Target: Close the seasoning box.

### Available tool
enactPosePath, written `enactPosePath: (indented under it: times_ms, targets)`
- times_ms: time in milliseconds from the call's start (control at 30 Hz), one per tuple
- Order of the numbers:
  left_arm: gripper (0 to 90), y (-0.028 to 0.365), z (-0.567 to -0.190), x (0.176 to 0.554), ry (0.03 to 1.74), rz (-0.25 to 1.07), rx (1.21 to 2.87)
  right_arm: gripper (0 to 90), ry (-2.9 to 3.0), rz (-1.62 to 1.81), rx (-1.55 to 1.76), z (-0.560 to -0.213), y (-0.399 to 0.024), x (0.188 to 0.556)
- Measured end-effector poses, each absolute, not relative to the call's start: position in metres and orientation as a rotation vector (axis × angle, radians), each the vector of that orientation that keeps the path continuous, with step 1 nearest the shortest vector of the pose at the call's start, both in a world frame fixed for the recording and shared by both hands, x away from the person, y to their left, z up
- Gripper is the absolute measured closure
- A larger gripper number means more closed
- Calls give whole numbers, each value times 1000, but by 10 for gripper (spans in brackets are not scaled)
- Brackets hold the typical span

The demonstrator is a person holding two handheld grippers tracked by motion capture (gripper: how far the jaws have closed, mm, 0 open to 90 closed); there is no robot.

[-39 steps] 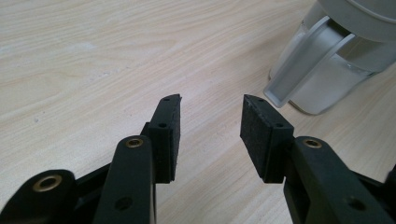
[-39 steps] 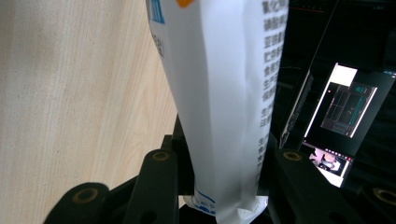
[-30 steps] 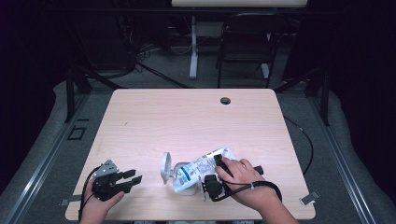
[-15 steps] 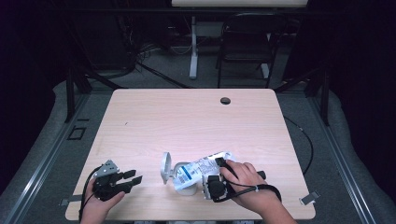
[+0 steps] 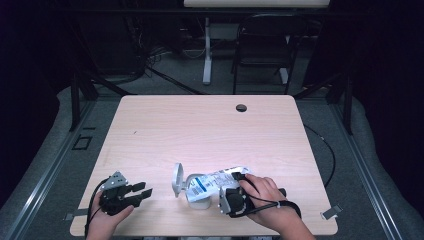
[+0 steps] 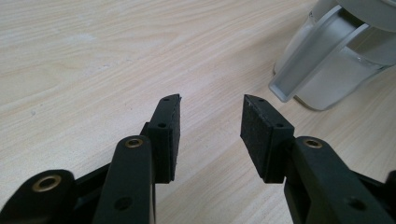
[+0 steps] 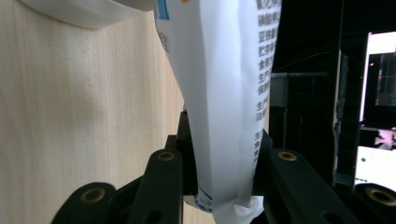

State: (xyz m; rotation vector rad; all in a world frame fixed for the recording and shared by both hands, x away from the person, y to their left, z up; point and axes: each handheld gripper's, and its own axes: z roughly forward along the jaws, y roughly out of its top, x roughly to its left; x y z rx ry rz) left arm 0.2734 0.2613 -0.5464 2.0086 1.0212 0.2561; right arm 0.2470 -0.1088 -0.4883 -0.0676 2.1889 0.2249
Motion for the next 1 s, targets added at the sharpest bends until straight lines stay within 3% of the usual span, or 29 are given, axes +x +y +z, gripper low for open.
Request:
enactPosePath:
  times_ms: [1000]
  targets:
    - [577, 263, -547, 274, 1029, 251, 2009, 771, 2185, 396, 70, -496, -114, 236]
